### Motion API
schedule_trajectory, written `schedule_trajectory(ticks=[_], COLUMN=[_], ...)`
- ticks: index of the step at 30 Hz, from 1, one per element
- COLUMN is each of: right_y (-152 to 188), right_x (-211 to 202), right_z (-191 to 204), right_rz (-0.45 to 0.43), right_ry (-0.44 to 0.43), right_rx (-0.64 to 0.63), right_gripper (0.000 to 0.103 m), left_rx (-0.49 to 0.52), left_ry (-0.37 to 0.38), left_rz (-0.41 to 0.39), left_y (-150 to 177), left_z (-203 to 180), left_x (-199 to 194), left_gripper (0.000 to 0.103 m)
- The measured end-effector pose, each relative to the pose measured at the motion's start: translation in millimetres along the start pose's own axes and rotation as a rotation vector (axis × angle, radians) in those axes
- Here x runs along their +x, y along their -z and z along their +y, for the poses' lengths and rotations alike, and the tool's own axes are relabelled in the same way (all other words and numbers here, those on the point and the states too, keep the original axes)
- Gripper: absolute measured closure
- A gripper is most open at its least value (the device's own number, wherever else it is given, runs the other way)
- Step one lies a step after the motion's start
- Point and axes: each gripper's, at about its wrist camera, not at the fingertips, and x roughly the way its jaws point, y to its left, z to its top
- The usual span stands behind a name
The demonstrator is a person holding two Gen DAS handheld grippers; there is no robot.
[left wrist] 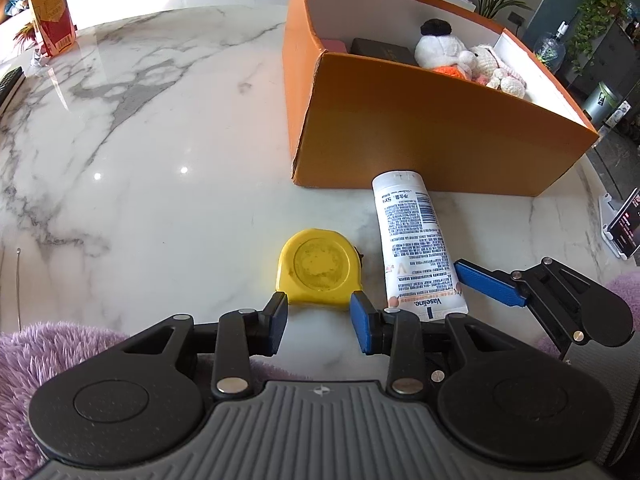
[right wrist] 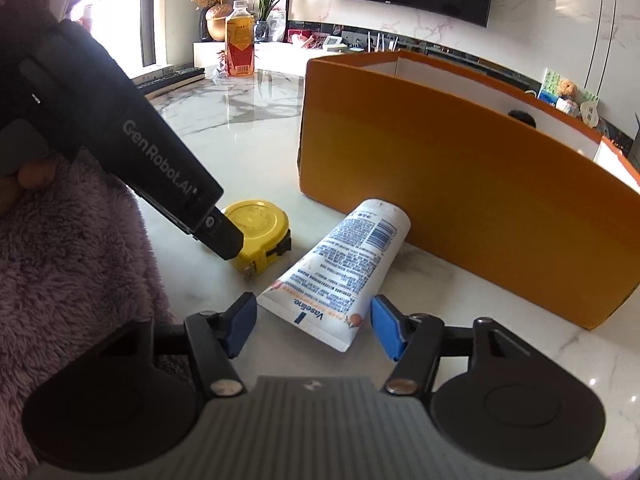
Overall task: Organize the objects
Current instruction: 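Position the left tool over the yellow tape measure while the right tool approaches the white lotion tube, then grasp the yellow tape measure with the left tool while the right tool grasps the lotion tube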
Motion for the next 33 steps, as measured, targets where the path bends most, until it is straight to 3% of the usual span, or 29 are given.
schedule_trajectory(ticks=[1,2,3,4,5,11,13,14,16,18,21,22,28,31,33], right_y=[0.2,0.6,-2.7,-1.6,-1.5,-9.3,-9.3,-6.7,-7.2,-7.4,-14.8,-17.5,-19.6,-19.0,-18.5], right_x=[-4.1,-8.9,-10.8,-11.2,-11.8,-2.1,-2.8,-5.5,-4.5,-3.0,8.9,14.7,32.1,29.0,26.2], right_z=[0.7,1.5,9.1,9.9,8.7,-11.5,-13.3,-13.9,-15.0,-15.4,-17.3,-19.0,-28.1,-29.7,-31.6], right_rz=[-0.018,-0.040,-0.049,-0.049,-0.059,-0.055,-0.045,-0.040,-0.037,-0.039,-0.036,-0.031,0.042,0.048,0.058], right_ry=[0.006,0.014,0.033,0.064,0.078,0.068,0.029,0.019,-0.005,-0.007,0.015,0.022,0.007,0.006,0.013], right_rx=[-0.007,-0.015,-0.025,-0.031,-0.026,0.072,0.104,0.113,0.138,0.168,0.203,0.225,0.309,0.295,0.283], right_gripper=[0.039,0.051,0.092,0.096,0.091,0.090,0.077,0.062,0.054,0.046,0.041,0.040,0.042,0.052,0.053], left_rx=[0.000,-0.001,-0.001,-0.001,0.000,0.011,0.033,0.037,0.025,-0.003,-0.066,-0.079,-0.059,-0.043,-0.014], left_ry=[0.002,0.002,0.002,0.003,0.003,0.020,0.051,0.038,-0.030,-0.020,0.014,0.015,-0.025,-0.028,-0.032], left_rz=[-0.003,-0.004,-0.005,-0.006,-0.007,-0.017,-0.011,-0.006,-0.015,-0.038,-0.053,-0.055,-0.060,-0.050,-0.035], left_y=[0.3,0.4,0.3,0.2,0.2,0.8,1.9,2.7,2.4,2.1,1.0,0.6,-2.9,-5.9,-6.9], left_z=[0.2,0.3,0.3,0.1,-0.1,-1.4,-4.1,-5.8,-7.2,-3.1,8.6,10.5,4.2,1.1,-2.6], left_x=[-0.5,-0.7,-0.7,-0.7,-0.7,-2.8,-2.9,-2.0,-1.4,-4.4,-7.9,-7.8,-4.7,-1.1,2.1], left_gripper=[0.062,0.062,0.062,0.062,0.062,0.062,0.062,0.064,0.072,0.073,0.073,0.073,0.048,0.042,0.037])
